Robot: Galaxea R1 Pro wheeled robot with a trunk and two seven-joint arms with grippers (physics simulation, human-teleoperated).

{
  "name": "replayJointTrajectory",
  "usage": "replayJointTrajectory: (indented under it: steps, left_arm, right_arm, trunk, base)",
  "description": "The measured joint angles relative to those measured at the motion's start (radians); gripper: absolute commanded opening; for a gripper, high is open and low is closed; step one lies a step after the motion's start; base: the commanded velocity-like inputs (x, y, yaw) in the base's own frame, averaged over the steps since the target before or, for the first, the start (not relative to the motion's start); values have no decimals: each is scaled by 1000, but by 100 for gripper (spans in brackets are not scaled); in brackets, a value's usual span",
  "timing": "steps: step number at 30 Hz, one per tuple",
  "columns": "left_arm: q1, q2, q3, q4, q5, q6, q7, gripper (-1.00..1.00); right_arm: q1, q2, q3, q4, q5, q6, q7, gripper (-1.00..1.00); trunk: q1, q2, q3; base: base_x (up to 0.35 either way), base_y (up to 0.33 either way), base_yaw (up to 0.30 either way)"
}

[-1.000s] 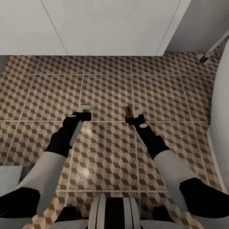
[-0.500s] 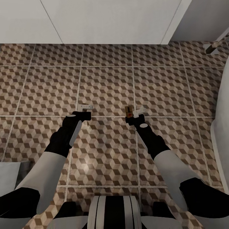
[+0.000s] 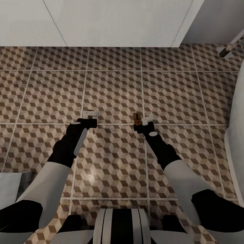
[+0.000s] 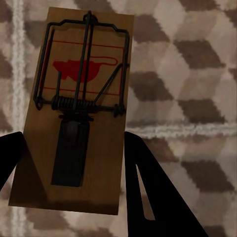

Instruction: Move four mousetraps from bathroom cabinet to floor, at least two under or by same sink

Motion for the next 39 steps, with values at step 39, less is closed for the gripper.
replayJointTrajectory:
  steps: [39]
  left_arm:
    - [22,0,-1,47,0,-10,-5,-100]
  right_arm:
    - [0,1,0,-1,1,-4,-22,-100]
  trunk:
    - [0,0,0]
  base:
    - [95,0,0]
